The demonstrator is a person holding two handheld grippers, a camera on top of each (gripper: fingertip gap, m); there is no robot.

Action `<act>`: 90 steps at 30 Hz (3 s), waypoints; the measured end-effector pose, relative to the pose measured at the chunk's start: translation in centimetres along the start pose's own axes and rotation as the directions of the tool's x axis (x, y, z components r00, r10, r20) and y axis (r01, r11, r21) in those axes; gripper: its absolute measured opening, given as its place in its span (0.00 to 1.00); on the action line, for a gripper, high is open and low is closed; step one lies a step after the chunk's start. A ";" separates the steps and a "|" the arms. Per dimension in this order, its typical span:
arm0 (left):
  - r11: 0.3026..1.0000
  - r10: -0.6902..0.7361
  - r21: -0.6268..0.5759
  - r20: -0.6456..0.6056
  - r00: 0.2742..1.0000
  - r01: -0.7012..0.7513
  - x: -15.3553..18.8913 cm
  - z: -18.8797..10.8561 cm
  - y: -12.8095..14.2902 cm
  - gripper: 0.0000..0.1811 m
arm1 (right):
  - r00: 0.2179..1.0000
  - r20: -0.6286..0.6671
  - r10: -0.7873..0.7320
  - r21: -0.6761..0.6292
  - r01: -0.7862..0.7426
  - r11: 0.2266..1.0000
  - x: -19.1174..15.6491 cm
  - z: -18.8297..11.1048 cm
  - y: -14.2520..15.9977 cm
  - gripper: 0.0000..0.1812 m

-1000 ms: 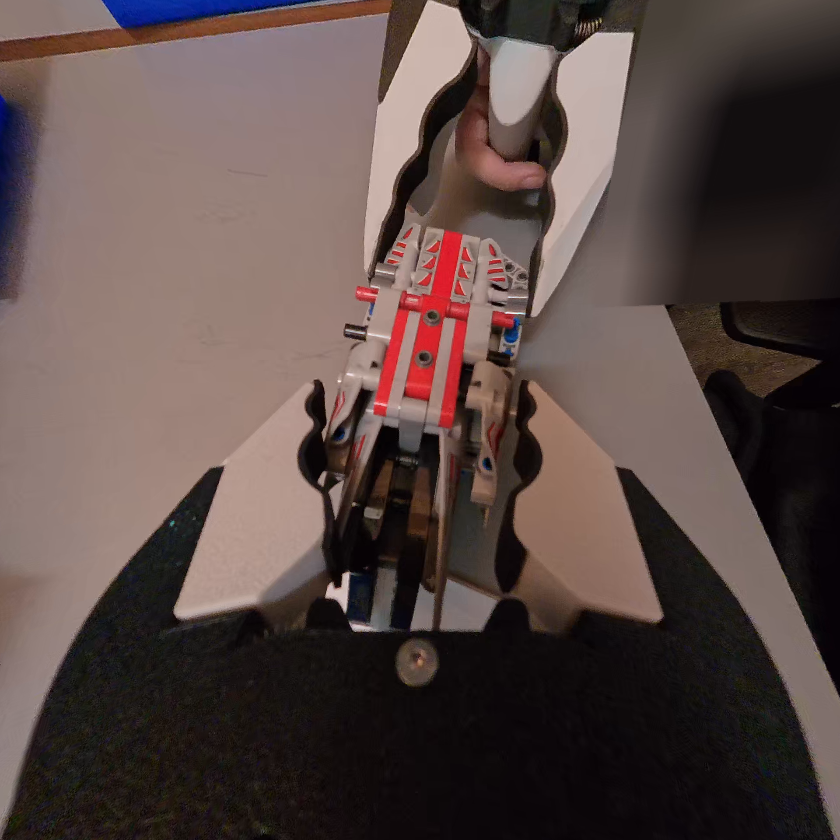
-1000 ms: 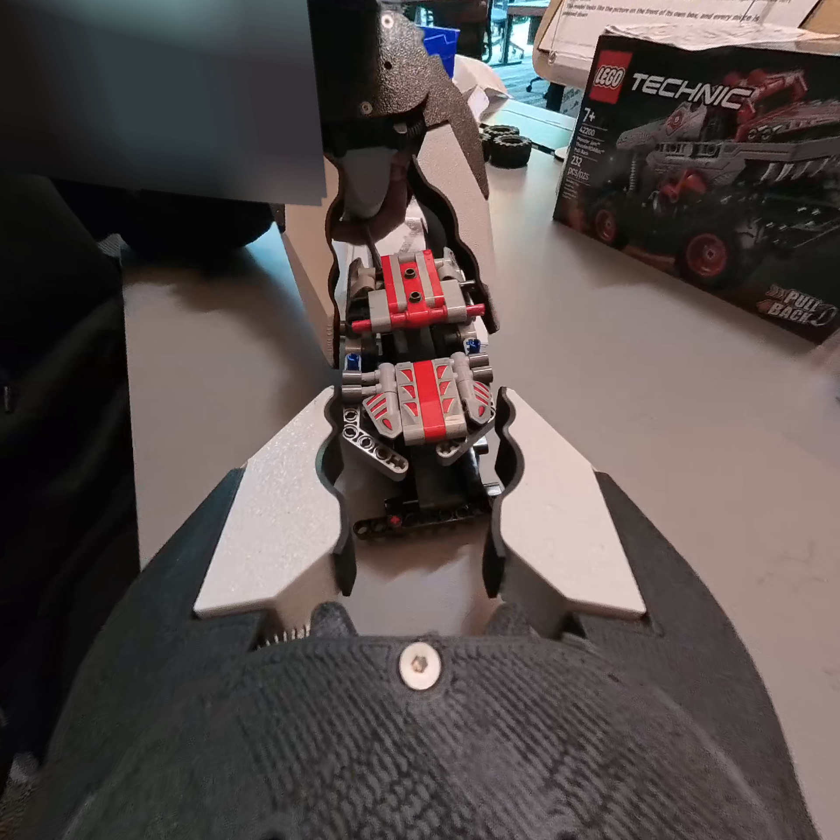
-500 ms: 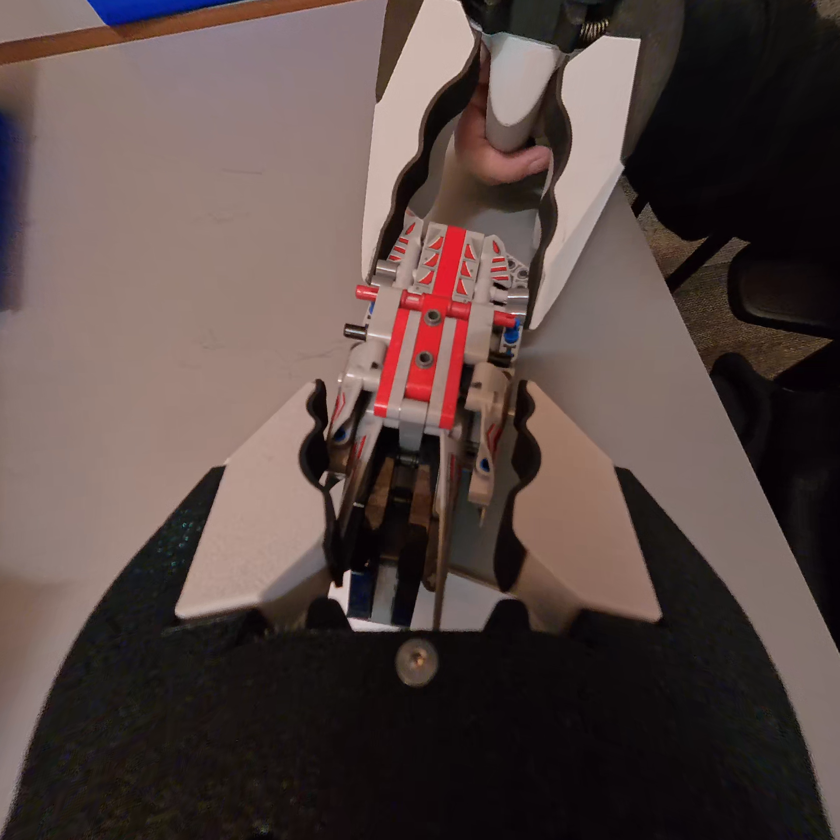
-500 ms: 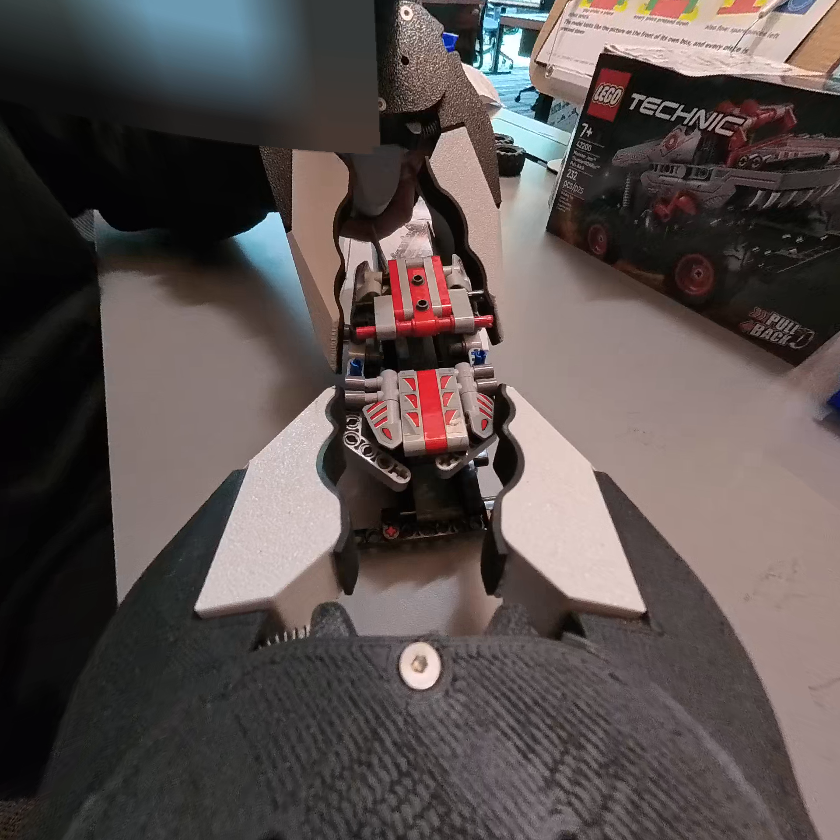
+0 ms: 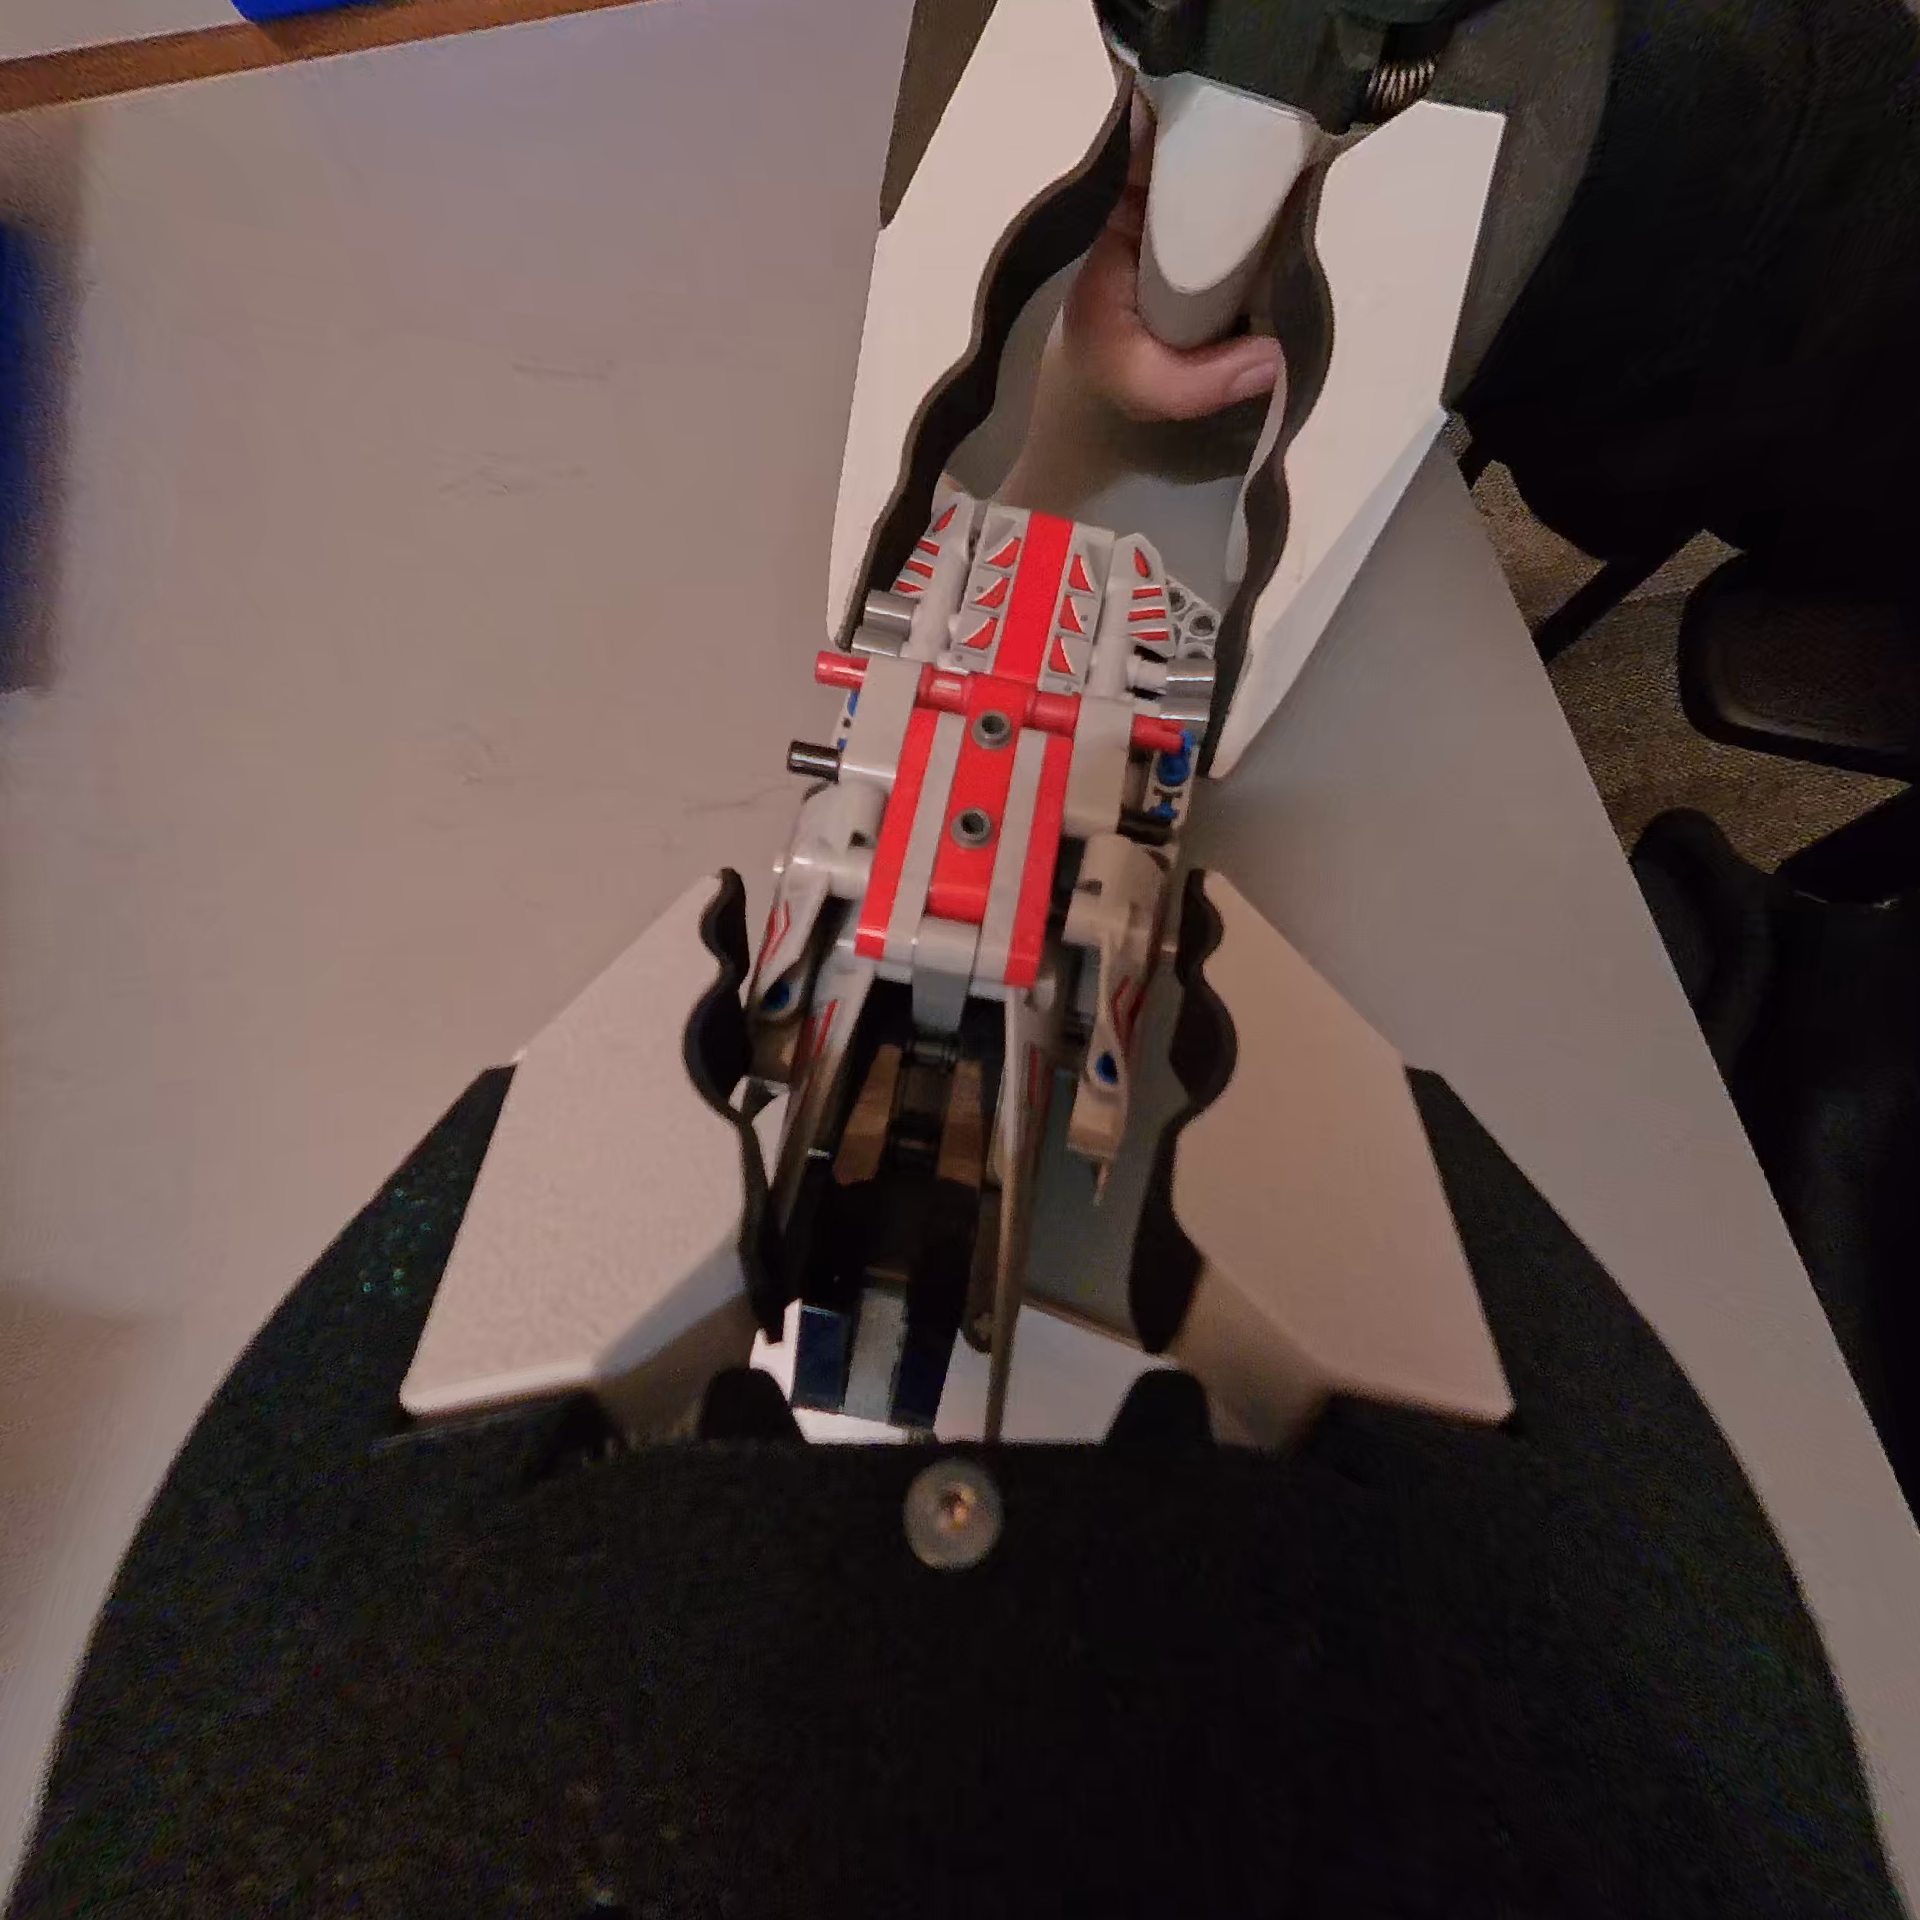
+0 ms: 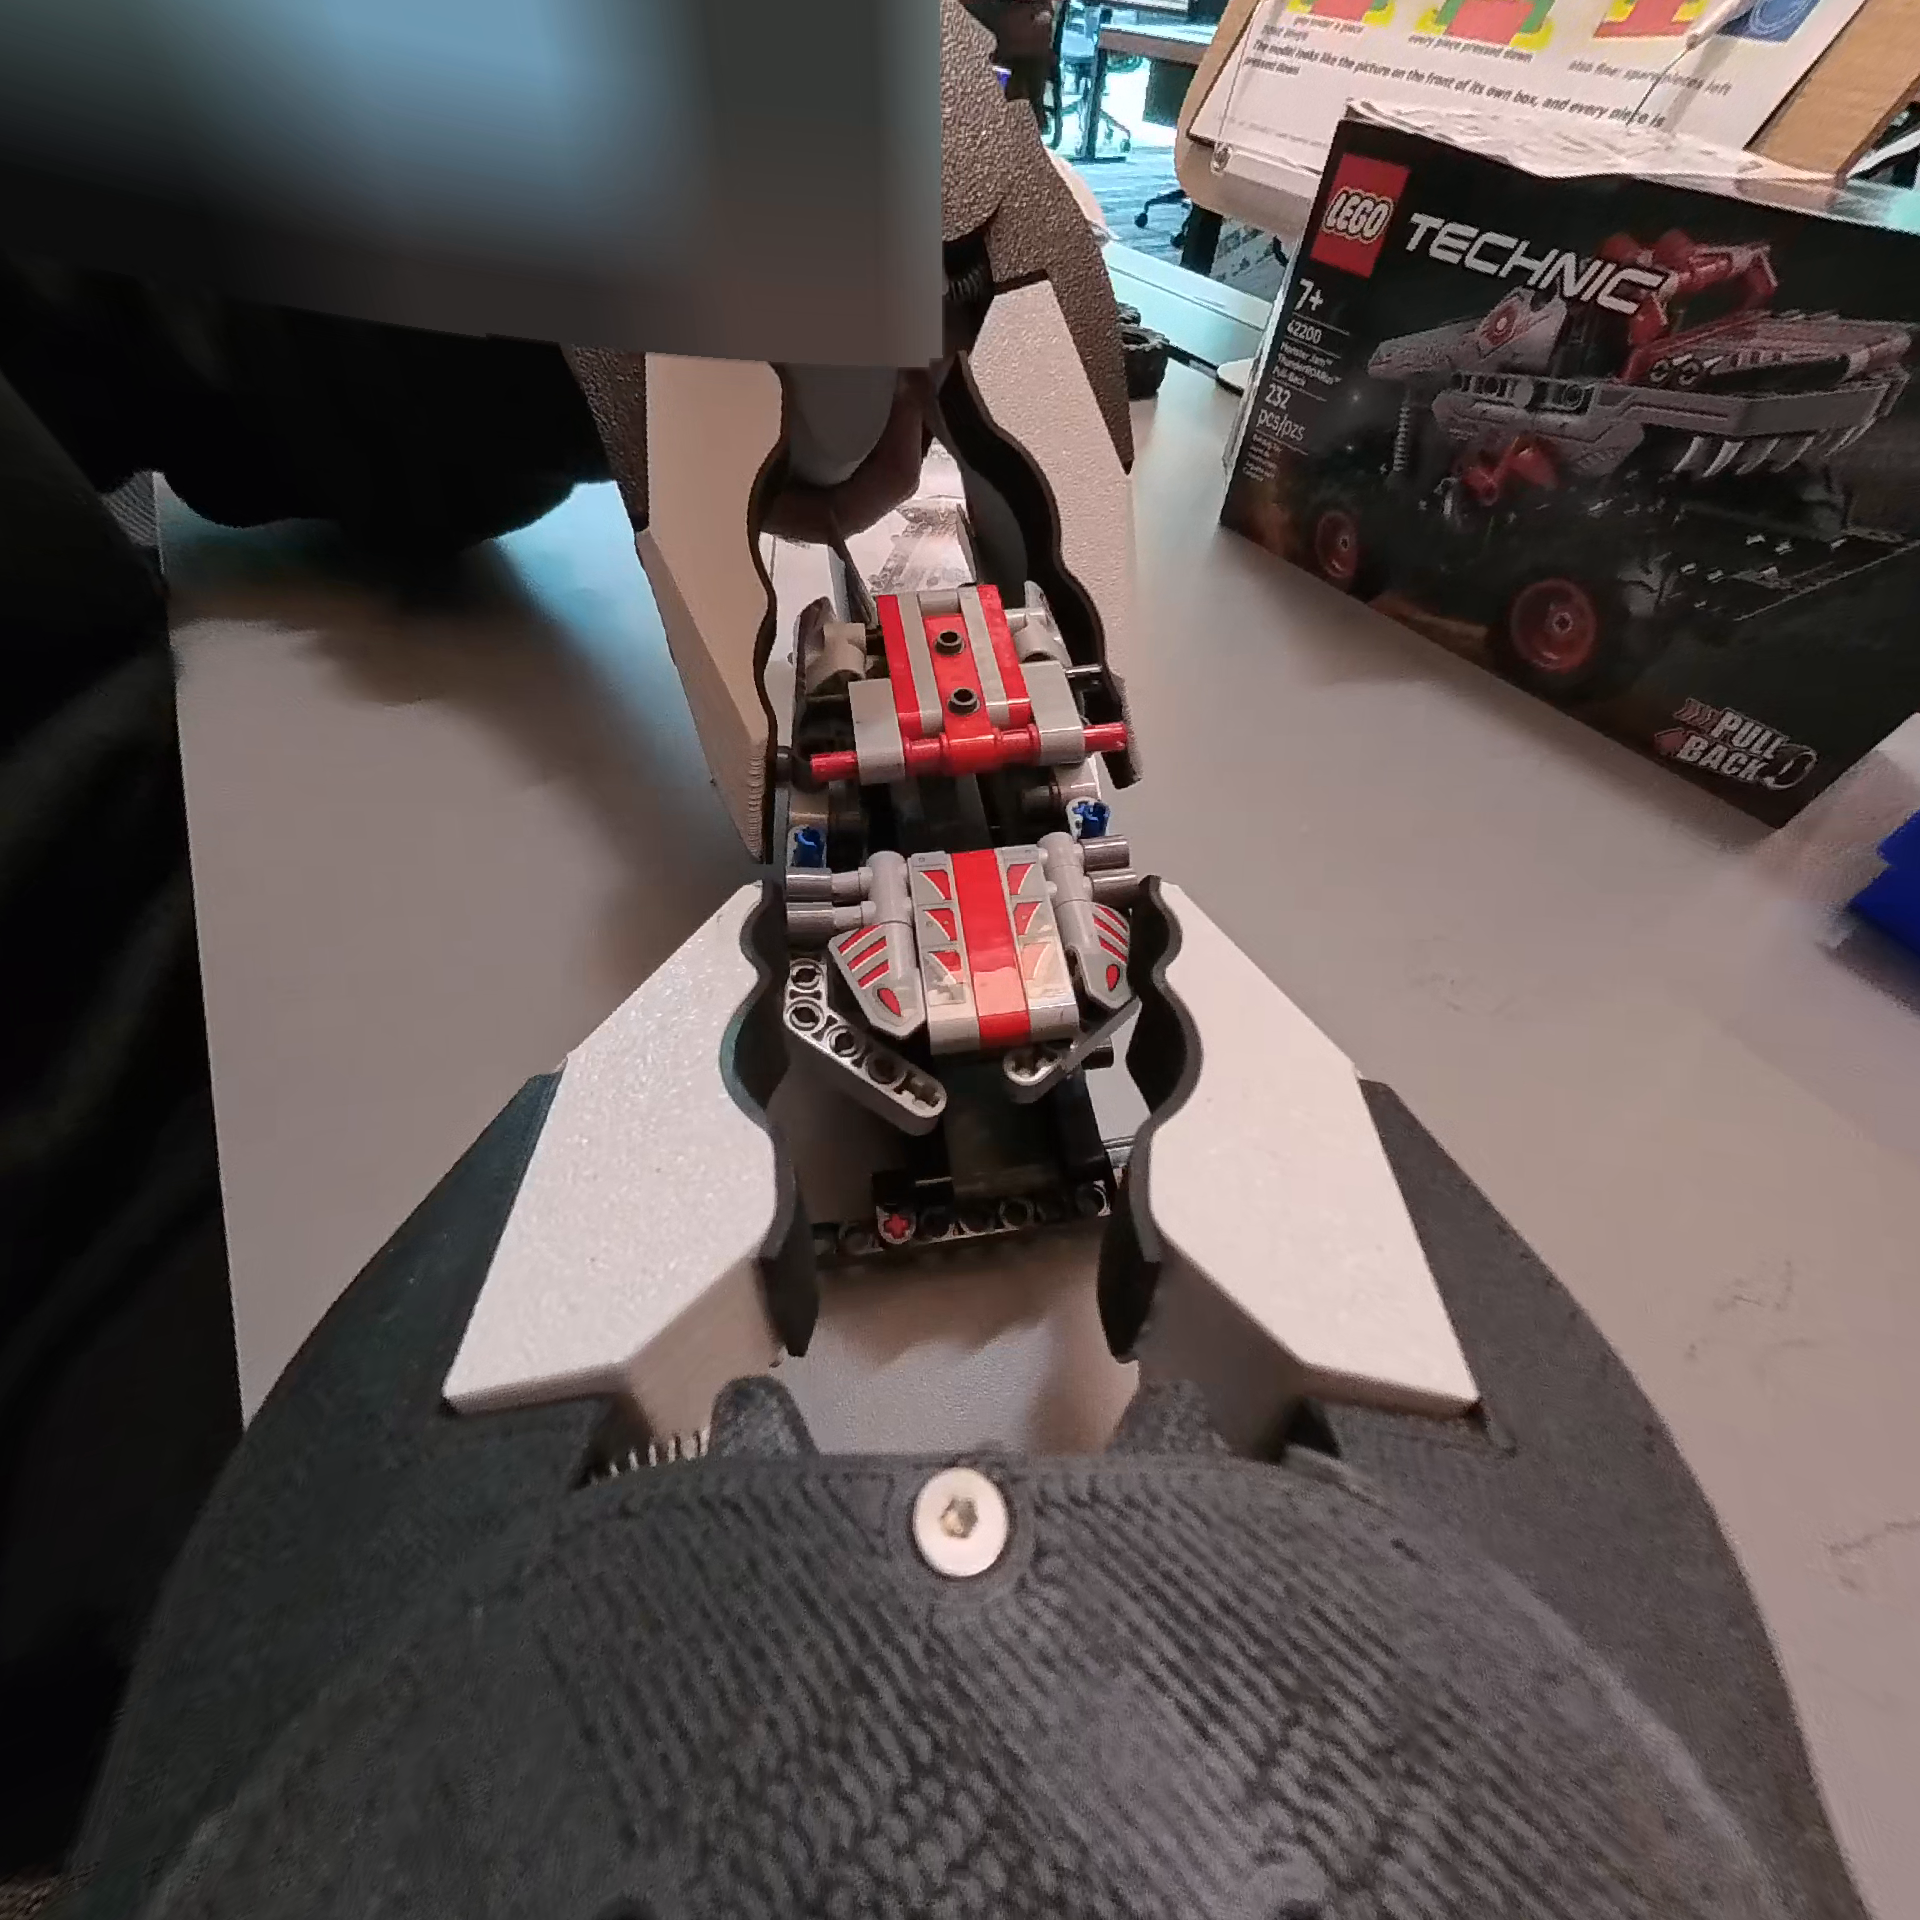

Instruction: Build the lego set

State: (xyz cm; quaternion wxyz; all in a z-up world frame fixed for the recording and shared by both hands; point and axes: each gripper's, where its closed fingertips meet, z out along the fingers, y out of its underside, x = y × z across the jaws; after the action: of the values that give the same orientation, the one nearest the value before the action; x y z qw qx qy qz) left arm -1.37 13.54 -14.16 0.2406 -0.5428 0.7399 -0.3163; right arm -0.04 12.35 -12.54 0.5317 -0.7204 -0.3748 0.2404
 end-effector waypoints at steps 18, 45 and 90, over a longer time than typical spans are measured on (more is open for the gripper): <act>0.959 0.235 0.136 0.118 0.965 -0.250 1.1 -1.6 -3.2 0.42 | 0.968 -0.218 0.128 0.003 -0.130 0.991 -0.2 0.2 0.0 0.36; 0.907 0.104 0.328 0.436 0.894 -0.265 1.9 -4.6 -3.1 0.31 | 0.809 -0.558 0.184 0.013 -0.214 0.977 -0.8 0.4 0.1 0.37; 0.927 -0.186 0.368 0.294 0.937 0.069 4.5 -4.3 2.0 0.00 | 0.888 -0.198 0.414 0.051 -0.412 0.910 -2.3 -1.0 -0.4 0.19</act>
State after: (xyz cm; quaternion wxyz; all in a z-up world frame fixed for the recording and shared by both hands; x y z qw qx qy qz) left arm -7.02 10.54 -12.69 0.4305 -0.5831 0.5842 -0.3652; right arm -0.86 9.99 -11.94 0.5067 -0.8025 -0.1555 0.2740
